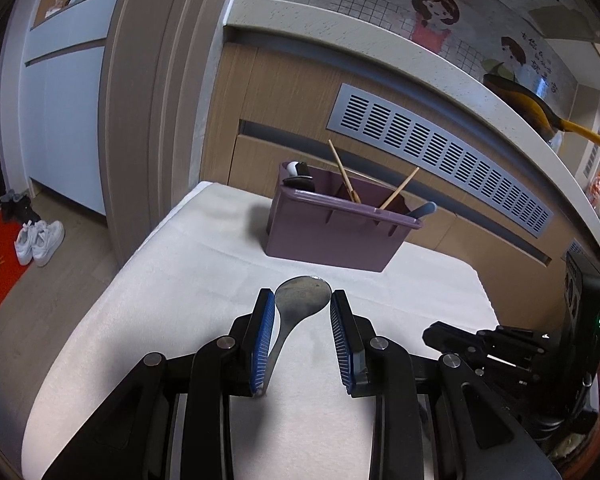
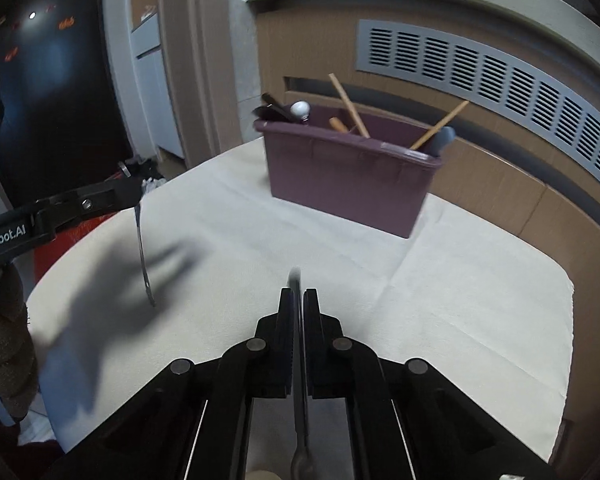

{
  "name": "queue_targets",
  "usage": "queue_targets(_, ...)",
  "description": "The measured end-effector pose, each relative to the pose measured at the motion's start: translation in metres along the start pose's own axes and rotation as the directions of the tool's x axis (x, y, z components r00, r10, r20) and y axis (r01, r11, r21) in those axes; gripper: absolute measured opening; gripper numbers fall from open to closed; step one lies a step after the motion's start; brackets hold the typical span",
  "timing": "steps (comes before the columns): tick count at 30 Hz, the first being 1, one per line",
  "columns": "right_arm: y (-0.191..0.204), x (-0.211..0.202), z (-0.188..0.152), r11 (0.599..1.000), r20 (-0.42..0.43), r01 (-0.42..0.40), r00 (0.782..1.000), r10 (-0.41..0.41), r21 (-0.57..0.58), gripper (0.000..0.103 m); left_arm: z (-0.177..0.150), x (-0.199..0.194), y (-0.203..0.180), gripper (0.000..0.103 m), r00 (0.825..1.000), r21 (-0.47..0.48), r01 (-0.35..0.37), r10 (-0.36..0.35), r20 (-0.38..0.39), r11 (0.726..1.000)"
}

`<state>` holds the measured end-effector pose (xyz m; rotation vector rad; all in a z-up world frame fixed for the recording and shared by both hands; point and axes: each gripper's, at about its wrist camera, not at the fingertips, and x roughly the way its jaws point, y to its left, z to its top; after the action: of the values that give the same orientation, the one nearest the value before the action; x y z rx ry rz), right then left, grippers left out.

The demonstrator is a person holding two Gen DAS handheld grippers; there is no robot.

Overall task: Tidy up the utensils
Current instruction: 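Carry both spoons up into the purple caddy and open both tools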

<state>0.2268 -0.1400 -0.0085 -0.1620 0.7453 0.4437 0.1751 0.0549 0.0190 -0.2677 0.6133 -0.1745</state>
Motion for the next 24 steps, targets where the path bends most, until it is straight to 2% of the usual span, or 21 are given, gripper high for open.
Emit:
queue_targets(6,-0.003,-0.011,-0.006,1.0,0.0,-0.014,1.0,0.014,-0.006,0.004,0.002,-0.007,-0.006,0.029,1.0,0.02,-0.013,0.013,0.0,1.0)
queue_targets(10,-0.015,0.004,-0.019,0.993,-0.125,-0.117,0.985,0.121,0.033,0.007,0.001,-0.009,-0.002,0.029,1.0,0.005,-0.021,0.021,-0.008,1.0)
queue_targets(12,-0.016,0.016,-0.029,0.993,-0.183,-0.107,0.977,0.112,0.039,0.007,0.0,-0.009,0.001,0.029,1.0,-0.005,-0.017,0.017,-0.012,1.0)
queue_targets(18,-0.004,0.046,-0.037,0.996,-0.255,-0.089,0.963,0.088,0.008,0.007,-0.001,-0.007,0.003,0.029,1.0,-0.006,-0.011,0.011,-0.027,1.0)
queue_targets(21,-0.001,0.056,-0.032,0.999,-0.236,-0.045,0.971,0.036,-0.03,0.008,-0.002,-0.006,0.005,0.029,0.999,-0.009,-0.009,0.009,-0.034,1.0)
queue_targets(24,-0.001,0.062,-0.028,0.998,-0.233,-0.054,0.971,0.046,-0.027,0.011,-0.002,-0.006,0.006,0.029,0.999,-0.01,-0.009,0.008,-0.036,1.0)
